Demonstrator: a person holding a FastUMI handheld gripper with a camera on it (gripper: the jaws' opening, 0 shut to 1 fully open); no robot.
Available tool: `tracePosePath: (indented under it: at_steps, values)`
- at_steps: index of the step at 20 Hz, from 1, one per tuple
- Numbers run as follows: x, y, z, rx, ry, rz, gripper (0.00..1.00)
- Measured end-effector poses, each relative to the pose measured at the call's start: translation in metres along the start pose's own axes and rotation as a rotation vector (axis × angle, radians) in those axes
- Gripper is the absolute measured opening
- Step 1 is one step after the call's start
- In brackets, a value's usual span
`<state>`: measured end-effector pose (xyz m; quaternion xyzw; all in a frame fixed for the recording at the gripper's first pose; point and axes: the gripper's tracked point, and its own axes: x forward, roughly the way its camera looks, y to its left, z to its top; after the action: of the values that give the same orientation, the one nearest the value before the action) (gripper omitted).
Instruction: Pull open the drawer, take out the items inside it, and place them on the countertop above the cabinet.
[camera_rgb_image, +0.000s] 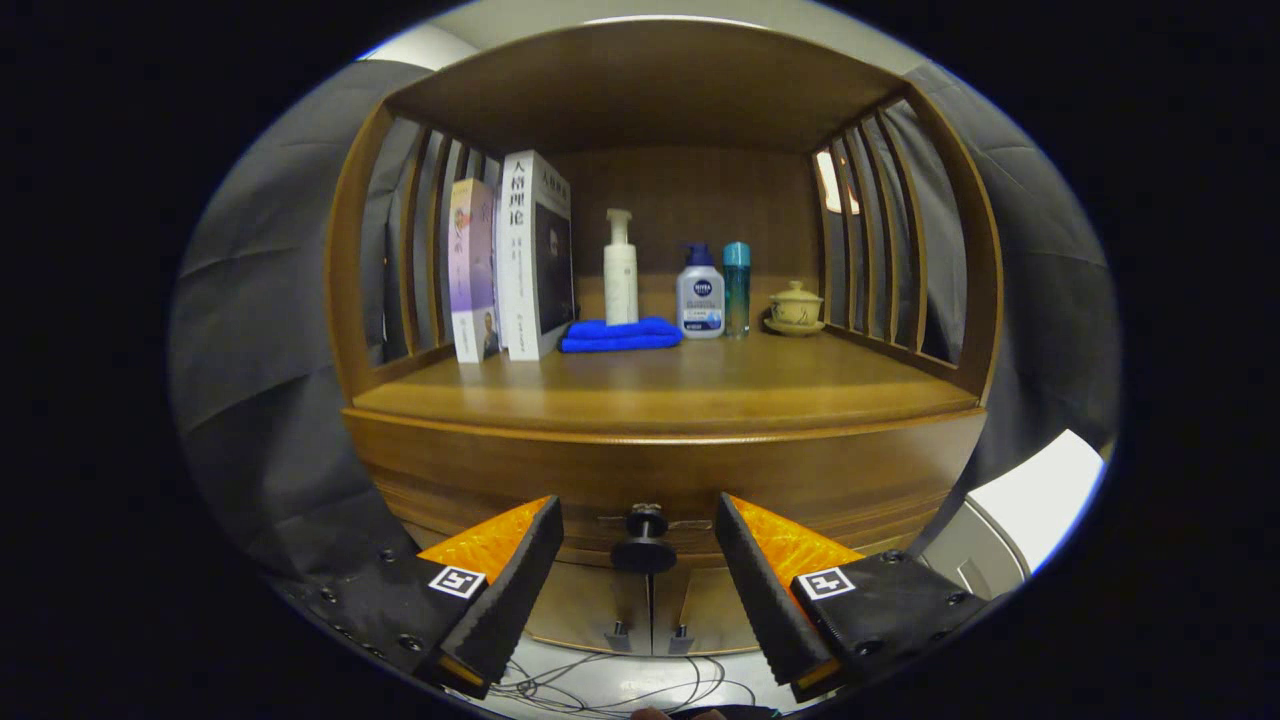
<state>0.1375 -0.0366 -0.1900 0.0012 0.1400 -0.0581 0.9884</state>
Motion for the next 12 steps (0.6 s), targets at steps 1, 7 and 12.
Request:
tracePosePath:
  at_steps: [1,7,12]
  values:
    - [0.007,-0.005,-0.003,-0.001,0.006,-0.013,0.98]
    - [0.031,-0.014,-0.027,0.019,0.055,-0.036,0.97]
    - [0.037,-0.004,-0.037,-0.024,0.069,-0.025,0.82]
